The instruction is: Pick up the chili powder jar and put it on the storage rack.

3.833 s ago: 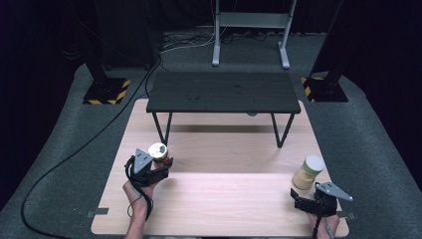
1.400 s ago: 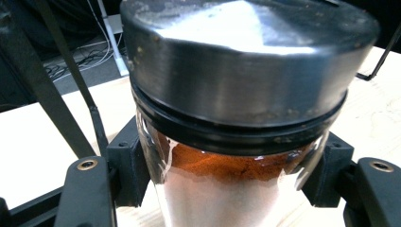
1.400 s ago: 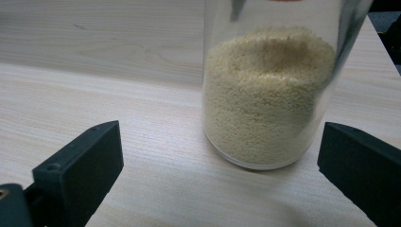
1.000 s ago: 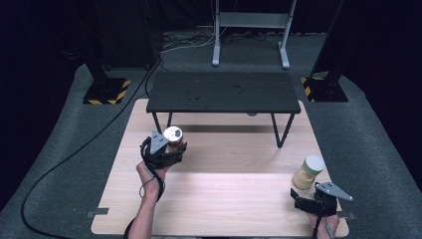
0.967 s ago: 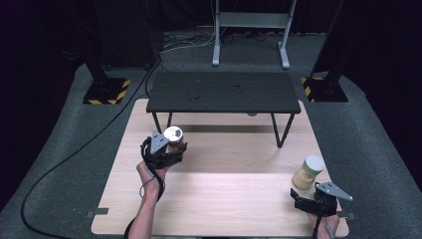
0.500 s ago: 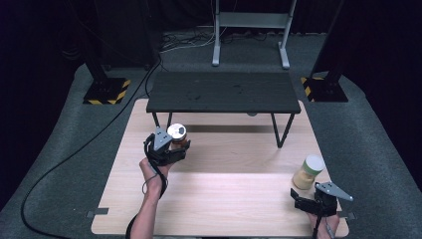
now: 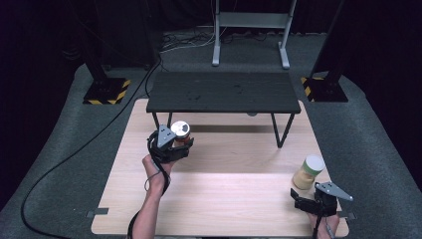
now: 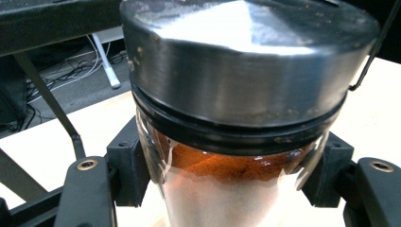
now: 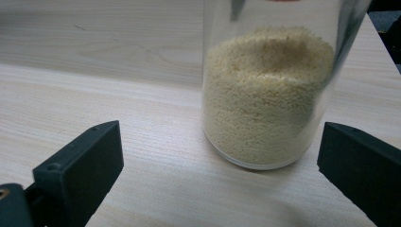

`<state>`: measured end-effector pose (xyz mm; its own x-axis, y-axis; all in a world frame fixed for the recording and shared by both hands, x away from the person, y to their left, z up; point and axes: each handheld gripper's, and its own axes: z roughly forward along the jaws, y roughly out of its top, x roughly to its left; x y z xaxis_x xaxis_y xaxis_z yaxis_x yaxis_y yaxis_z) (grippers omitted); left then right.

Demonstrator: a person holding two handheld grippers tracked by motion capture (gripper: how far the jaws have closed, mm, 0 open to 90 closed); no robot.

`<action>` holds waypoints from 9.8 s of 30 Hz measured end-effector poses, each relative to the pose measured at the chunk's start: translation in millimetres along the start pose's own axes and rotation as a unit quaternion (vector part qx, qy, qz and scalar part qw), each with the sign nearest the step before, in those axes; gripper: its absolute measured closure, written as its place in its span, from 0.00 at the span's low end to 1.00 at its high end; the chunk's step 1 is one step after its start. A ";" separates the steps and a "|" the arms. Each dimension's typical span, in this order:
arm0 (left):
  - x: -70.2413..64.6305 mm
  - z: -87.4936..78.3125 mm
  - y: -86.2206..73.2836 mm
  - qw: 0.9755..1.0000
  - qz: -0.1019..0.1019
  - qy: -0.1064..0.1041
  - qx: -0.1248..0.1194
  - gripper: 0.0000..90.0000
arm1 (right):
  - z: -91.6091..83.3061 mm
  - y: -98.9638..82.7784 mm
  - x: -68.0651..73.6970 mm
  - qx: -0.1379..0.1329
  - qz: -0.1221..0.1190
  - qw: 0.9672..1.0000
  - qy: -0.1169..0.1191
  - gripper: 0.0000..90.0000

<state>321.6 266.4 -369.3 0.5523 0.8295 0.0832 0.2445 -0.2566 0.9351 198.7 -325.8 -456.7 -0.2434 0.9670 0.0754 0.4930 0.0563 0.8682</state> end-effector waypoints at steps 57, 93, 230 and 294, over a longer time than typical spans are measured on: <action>-1.6 8.5 32.0 0.999 0.019 -0.025 -0.010 0.35 | 0.1 0.5 0.0 0.001 0.001 1.000 0.000 0.00; -3.8 12.5 55.0 0.999 0.030 -0.041 -0.017 0.35 | 0.3 0.7 -1.1 0.002 0.002 1.000 0.002 0.00; 41.6 64.4 125.0 0.999 -0.029 -0.042 -0.012 0.35 | 0.5 1.1 -1.2 0.003 0.001 1.000 0.002 0.01; -41.3 -16.4 -70.0 0.975 -0.043 0.029 0.216 0.00 | -1.3 -2.4 -3.6 -0.006 0.004 1.000 0.008 0.00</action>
<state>268.6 258.3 -432.5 0.4715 0.8808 0.0421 0.6083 -0.3594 0.7077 197.3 -329.7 -458.4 -0.2520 0.9635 0.0904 0.4843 0.0447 0.8738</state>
